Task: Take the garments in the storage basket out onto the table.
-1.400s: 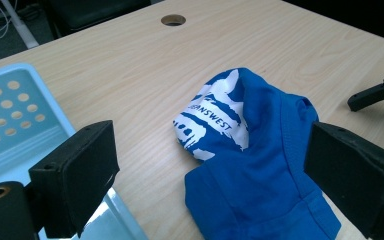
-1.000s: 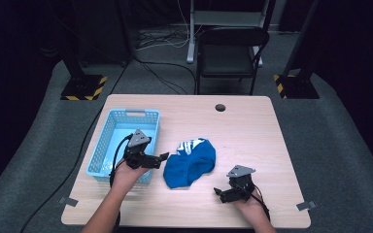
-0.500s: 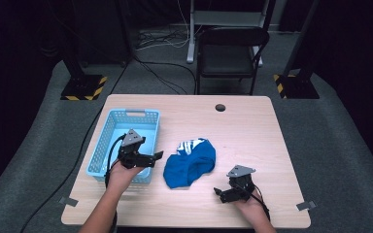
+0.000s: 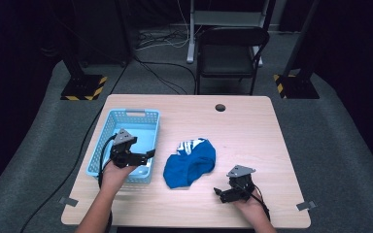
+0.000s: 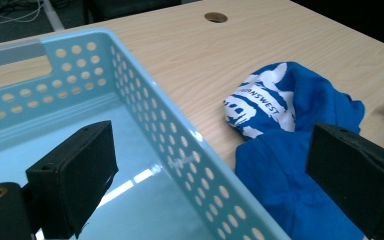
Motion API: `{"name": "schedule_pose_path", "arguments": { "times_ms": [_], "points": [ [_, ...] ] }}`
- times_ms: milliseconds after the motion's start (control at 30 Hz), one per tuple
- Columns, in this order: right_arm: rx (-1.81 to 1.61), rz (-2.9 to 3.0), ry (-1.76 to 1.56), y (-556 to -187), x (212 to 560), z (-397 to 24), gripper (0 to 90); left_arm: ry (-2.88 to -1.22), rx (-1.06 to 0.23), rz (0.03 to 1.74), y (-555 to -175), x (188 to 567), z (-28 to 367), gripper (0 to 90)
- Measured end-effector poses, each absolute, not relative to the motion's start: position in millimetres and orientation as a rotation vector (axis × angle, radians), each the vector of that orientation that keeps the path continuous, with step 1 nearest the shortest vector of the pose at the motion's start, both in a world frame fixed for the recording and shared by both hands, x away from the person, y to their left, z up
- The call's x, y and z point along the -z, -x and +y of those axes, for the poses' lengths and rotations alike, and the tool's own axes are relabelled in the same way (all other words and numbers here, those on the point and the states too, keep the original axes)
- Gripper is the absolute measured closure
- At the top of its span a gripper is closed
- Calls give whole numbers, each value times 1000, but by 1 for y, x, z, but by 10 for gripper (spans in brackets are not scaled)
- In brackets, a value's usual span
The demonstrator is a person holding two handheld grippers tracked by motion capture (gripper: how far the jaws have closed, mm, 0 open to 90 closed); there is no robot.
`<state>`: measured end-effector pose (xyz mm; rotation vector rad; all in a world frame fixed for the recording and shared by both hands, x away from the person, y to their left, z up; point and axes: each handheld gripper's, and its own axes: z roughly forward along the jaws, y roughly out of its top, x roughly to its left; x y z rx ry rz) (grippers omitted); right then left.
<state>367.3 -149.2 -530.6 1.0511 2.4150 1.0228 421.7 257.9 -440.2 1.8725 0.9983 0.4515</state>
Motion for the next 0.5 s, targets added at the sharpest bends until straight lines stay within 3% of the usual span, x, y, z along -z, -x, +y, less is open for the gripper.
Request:
{"name": "schedule_pose_path", "arguments": {
  "times_ms": [500],
  "points": [
    [-1023, 2415, -1052, -367, 531, -149, 29, -1798, -497, 1078, -421, 434, 292, 59]
  ]
}}
